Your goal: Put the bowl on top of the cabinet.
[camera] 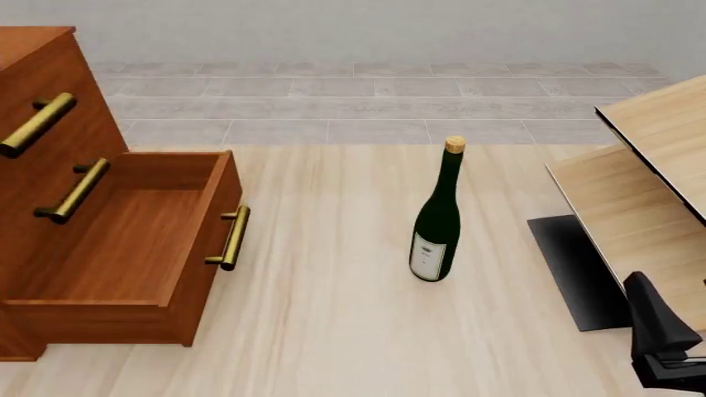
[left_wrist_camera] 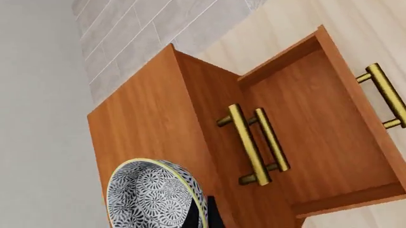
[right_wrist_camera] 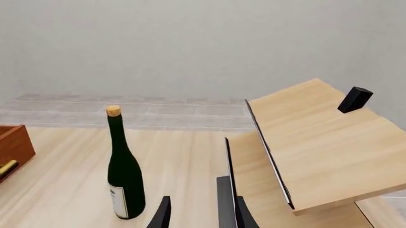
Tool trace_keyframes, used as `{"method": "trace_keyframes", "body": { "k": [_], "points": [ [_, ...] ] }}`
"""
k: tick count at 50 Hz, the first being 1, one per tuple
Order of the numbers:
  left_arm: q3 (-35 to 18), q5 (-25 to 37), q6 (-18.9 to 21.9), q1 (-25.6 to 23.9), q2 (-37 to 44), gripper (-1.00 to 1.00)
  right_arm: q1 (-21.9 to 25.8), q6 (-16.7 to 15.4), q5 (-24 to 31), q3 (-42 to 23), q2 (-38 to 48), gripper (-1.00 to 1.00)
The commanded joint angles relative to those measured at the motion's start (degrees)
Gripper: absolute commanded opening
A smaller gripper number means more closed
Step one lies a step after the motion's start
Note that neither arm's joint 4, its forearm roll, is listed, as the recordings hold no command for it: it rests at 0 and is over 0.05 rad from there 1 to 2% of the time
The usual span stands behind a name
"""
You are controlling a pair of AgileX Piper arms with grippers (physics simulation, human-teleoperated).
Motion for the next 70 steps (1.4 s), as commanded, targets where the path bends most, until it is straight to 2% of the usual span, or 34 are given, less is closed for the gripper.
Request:
{"method": "trace_keyframes", "body": {
  "k": [1,7,11,18,23,30,34,43,48,68,69,70],
  "points": [
    [-2.6,0.0,0.1,5.7,1.6,-1.00,0.1,-0.2,-0.3,0.0,0.3,1.00],
    [-3.1,0.0,0.2,7.6,2.6,-1.00,0.1,-0.2,-0.3,-0.1,0.4,1.00],
    [-5.3,0.0,0.0,8.4,4.1,-1.00,0.2,-0.4,-0.4,0.0,0.4,1.00],
    [-5.5,-0.2,-1.9,7.4,5.3,-1.00,0.1,-0.7,0.5,-0.1,-0.3,1.00],
    [-3.7,-2.3,-1.8,7.7,5.7,-1.00,0.0,-0.8,0.7,-0.1,-0.5,1.00],
    [-2.9,-4.6,-5.2,6.4,7.1,-1.00,-0.2,-0.9,0.6,0.2,-0.7,1.00],
    [0.3,-7.0,-6.0,5.7,6.9,-1.00,-0.3,-1.0,0.6,0.3,-0.6,1.00],
    [3.8,-10.1,-8.4,4.5,7.5,-1.00,-0.3,-0.9,0.5,0.3,-0.6,1.00],
    [6.8,-12.1,-8.0,4.8,7.5,-1.00,-0.2,-1.0,0.6,0.3,-0.6,1.00],
    [8.1,-13.2,-8.5,6.3,8.7,-1.00,-0.3,-1.2,0.6,0.3,-0.6,1.00],
    [8.0,-13.3,-8.3,6.5,8.8,1.00,-0.3,-1.2,0.6,0.3,-0.6,1.00],
    [8.0,-13.2,-8.2,6.5,8.7,1.00,-0.3,-1.2,0.6,0.3,-0.6,1.00]
  ]
}}
